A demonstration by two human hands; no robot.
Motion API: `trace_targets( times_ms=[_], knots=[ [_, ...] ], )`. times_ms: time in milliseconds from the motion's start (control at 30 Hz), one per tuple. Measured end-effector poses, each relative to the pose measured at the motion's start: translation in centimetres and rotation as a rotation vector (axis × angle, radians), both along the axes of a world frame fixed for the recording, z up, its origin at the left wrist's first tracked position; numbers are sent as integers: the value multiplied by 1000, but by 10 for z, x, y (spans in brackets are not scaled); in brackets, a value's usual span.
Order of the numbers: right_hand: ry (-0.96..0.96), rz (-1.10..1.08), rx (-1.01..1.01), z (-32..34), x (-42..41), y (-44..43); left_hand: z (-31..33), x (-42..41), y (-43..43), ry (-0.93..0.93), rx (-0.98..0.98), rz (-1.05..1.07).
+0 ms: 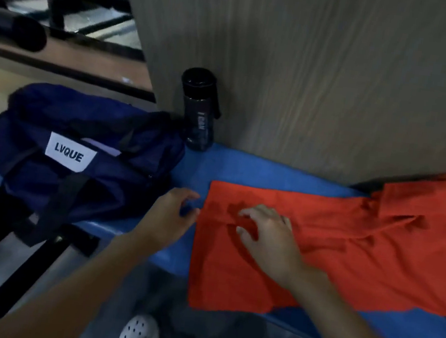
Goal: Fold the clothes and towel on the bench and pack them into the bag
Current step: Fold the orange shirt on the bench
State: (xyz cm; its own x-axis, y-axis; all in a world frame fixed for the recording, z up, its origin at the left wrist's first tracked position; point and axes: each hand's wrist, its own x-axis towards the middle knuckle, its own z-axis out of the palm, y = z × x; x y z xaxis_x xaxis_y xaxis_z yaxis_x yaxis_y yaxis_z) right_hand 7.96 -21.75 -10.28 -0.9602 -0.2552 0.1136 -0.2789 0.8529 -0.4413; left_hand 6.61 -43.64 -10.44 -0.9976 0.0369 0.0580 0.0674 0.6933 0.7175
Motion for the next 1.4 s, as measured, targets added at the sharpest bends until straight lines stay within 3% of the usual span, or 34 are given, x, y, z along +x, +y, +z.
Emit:
trace_targets(
  times_ms=[300,500,667,833,933,1133,1300,1400],
  knots=[
    [140,31,107,-23,-37,-30,-8,-26,-3,-85,-4,-166],
    [163,-30,-41,-11,-41,-19,-8,-35,0,-157,103,-224],
    [76,65,-41,0,-27,-8,-6,-41,8,-193,215,-138],
    [72,-24,-184,-2,-33,0,-6,-41,19,-135,107,-93],
    [124,-7,-68,-7,-43,-5,-7,-40,26,-89,90,-97],
    [12,35,44,-13,-56,-12,-11,-47,30,-41,175,-51],
    [207,47,-101,-4,-65,-13,10,-51,34,60,291,-73],
    [198,49,-278,9,-62,-6,15,-50,32,55,368,-104]
  ],
)
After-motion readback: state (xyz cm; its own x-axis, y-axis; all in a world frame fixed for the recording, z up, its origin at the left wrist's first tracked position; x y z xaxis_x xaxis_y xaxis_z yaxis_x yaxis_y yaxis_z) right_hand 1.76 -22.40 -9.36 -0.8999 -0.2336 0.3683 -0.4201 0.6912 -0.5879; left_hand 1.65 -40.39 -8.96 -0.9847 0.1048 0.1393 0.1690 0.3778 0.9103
